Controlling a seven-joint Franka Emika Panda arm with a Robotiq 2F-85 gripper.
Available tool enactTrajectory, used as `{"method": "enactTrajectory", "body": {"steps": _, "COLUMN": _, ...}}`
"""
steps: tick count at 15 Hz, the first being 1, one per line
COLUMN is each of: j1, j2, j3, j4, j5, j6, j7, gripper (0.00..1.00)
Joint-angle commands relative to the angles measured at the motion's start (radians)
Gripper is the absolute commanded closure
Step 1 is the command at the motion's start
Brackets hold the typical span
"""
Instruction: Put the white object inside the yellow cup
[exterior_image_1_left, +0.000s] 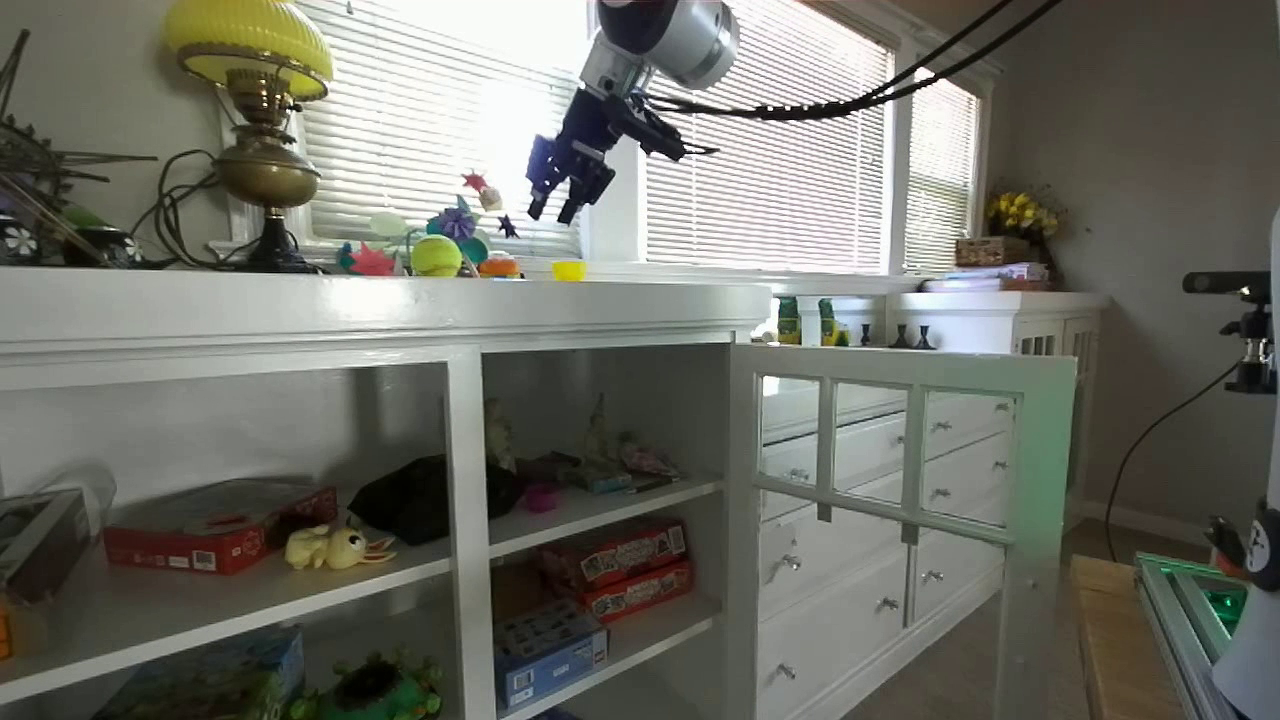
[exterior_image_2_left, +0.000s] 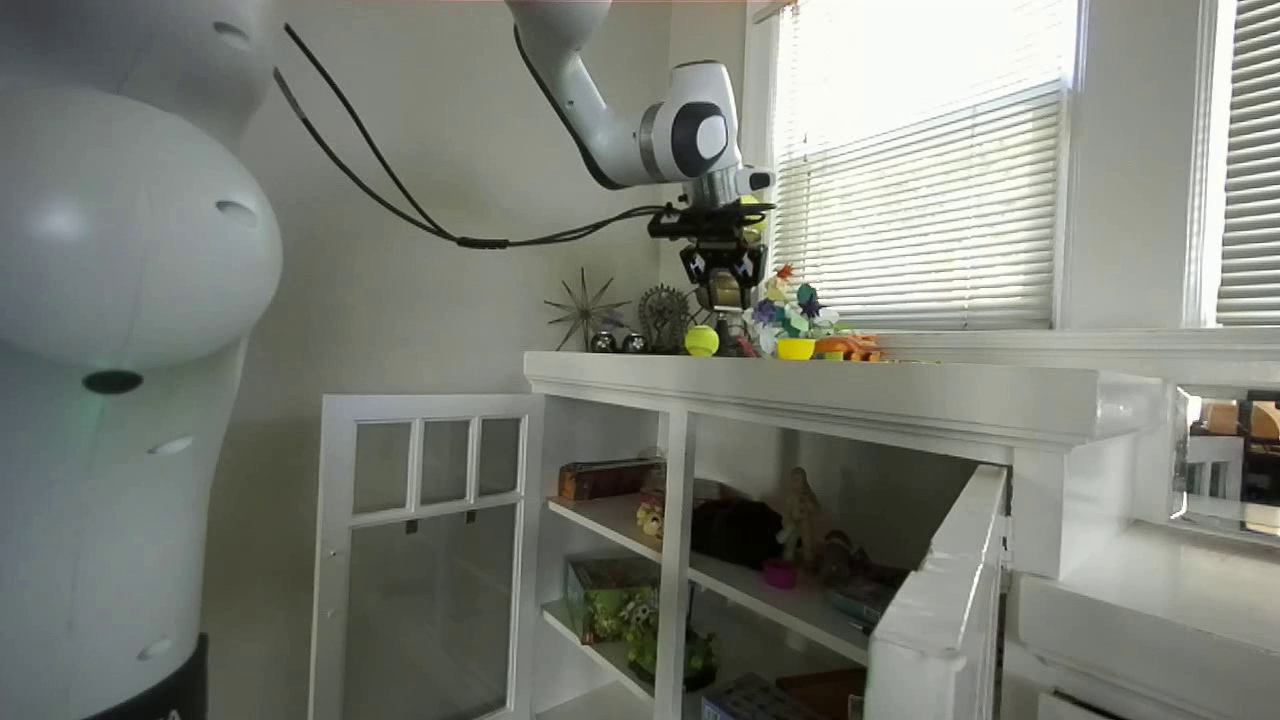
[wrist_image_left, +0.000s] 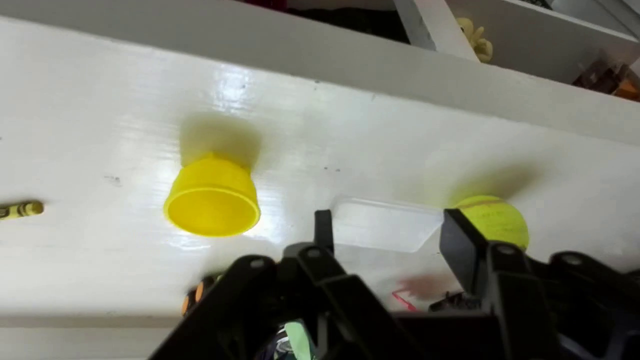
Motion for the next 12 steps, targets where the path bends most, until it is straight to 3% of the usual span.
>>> {"method": "enactTrajectory", "body": {"steps": 1, "j1": -0.020, "j2": -0.034, "j3": -0.016, "j4": 0.004, "j5": 0.051, "j6": 0.001, "j7": -0.069, "gripper": 0.69}}
{"method": "enactTrajectory", "body": {"steps": 7, "j1": -0.061, "j2": -0.001, "j3": -0.046, "j4": 0.039, "j5": 0.114, "j6": -0.001, "j7": -0.171, "gripper": 0.69}}
{"method": "enactTrajectory", "body": {"steps": 12, "j1": -0.084, "j2": 0.031, "j3": -0.073, "j4": 0.063, "j5": 0.091, "j6": -0.024, "j7": -0.157, "gripper": 0.69}}
